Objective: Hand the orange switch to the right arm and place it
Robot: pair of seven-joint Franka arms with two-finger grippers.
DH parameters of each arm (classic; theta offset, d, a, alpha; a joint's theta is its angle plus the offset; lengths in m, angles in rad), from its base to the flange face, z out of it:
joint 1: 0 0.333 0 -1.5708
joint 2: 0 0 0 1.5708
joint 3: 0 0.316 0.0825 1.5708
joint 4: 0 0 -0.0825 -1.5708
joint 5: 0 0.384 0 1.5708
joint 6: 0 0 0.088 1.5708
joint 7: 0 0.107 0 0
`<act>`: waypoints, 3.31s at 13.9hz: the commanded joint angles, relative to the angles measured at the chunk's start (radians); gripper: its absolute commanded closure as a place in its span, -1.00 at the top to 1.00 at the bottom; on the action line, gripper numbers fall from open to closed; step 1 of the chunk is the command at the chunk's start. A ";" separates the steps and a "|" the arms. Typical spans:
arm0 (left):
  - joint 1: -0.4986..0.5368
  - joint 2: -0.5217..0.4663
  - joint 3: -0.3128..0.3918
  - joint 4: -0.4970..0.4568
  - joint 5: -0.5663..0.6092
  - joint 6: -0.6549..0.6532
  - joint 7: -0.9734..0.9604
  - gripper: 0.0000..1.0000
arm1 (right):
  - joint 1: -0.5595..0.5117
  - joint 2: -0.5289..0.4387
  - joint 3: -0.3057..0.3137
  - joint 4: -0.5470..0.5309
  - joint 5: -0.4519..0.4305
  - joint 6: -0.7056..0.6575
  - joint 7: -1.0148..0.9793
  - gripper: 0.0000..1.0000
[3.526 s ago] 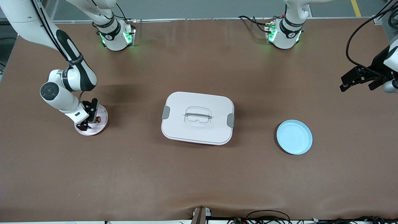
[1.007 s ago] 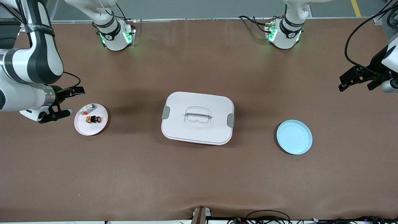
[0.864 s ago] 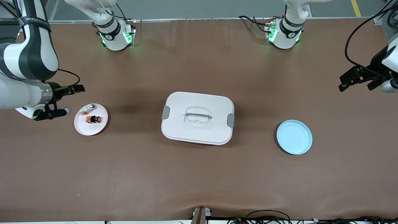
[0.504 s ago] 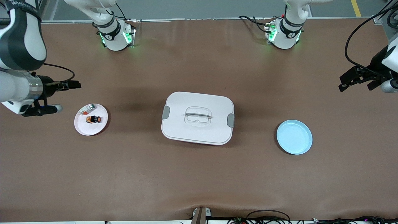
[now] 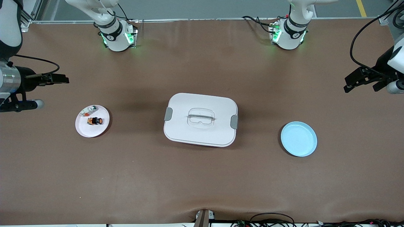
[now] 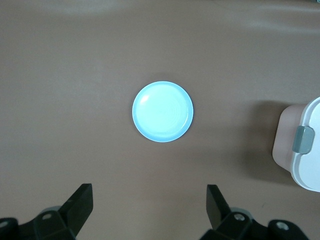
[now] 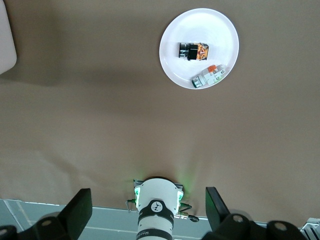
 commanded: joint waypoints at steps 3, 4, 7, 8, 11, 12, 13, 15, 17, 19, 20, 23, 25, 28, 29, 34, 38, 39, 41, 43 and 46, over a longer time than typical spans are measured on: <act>0.000 0.002 0.001 0.016 0.013 -0.020 0.016 1.00 | -0.011 0.017 0.005 0.068 0.011 -0.025 0.015 1.00; 0.000 0.002 0.001 0.016 0.013 -0.020 0.016 1.00 | -0.020 0.012 0.005 0.068 0.017 -0.025 0.013 1.00; 0.001 0.002 -0.001 0.016 0.013 -0.020 0.018 1.00 | -0.032 0.004 0.005 0.064 0.003 -0.016 0.010 1.00; 0.001 0.002 0.001 0.016 0.013 -0.020 0.018 1.00 | -0.043 0.007 0.005 0.061 0.003 -0.010 0.012 1.00; 0.003 0.002 0.001 0.015 0.011 -0.020 0.018 1.00 | -0.100 0.004 0.005 0.007 0.019 0.028 0.010 1.00; 0.003 0.002 0.001 0.015 0.011 -0.020 0.018 1.00 | -0.103 0.003 0.005 0.007 0.017 0.031 0.009 1.00; 0.003 0.002 0.001 0.015 0.011 -0.020 0.018 1.00 | -0.097 0.000 0.009 0.010 0.008 0.030 0.006 1.00; 0.003 0.002 0.001 0.016 0.011 -0.020 0.018 1.00 | -0.087 -0.016 0.016 0.009 0.019 0.047 0.007 1.00; 0.003 0.002 0.001 0.015 0.011 -0.020 0.018 1.00 | -0.031 -0.040 0.022 0.009 0.019 0.083 0.006 1.00; 0.003 0.004 0.001 0.015 0.011 -0.020 0.018 1.00 | 0.026 -0.062 0.019 0.006 0.000 0.103 0.023 1.00; 0.003 0.003 0.001 0.015 0.011 -0.020 0.018 1.00 | 0.029 -0.065 0.019 0.005 -0.001 0.104 0.052 1.00; 0.003 0.002 0.001 0.015 0.011 -0.020 0.020 1.00 | 0.031 -0.085 0.017 0.005 -0.010 0.091 0.157 1.00; 0.003 0.002 0.001 0.015 0.011 -0.018 0.018 1.00 | 0.026 -0.092 0.016 -0.011 -0.010 0.099 0.205 1.00; 0.004 0.004 0.001 0.015 0.011 -0.020 0.018 1.00 | 0.003 -0.092 0.014 -0.014 -0.001 0.128 0.188 1.00; 0.003 0.003 0.001 0.015 0.011 -0.020 0.018 1.00 | 0.005 -0.095 0.016 -0.013 0.000 0.142 0.185 1.00; 0.003 0.004 0.001 0.015 0.011 -0.020 0.018 1.00 | 0.000 -0.129 0.013 -0.046 0.002 0.191 0.044 1.00; 0.003 0.004 0.001 0.013 0.011 -0.021 0.018 1.00 | 0.006 -0.184 0.017 -0.120 0.000 0.235 0.046 1.00; 0.003 0.004 0.001 0.013 0.011 -0.032 0.018 1.00 | 0.011 -0.195 0.022 -0.120 -0.009 0.231 0.050 1.00; 0.001 0.004 0.001 0.013 0.013 -0.033 0.018 1.00 | 0.009 -0.209 0.020 -0.120 -0.001 0.231 0.047 1.00; 0.001 0.007 0.001 0.015 0.013 -0.041 0.020 1.00 | 0.009 -0.218 0.020 -0.123 0.002 0.242 0.049 1.00; 0.000 0.010 0.001 0.015 0.013 -0.047 0.020 1.00 | 0.006 -0.226 0.019 -0.133 0.003 0.252 0.049 1.00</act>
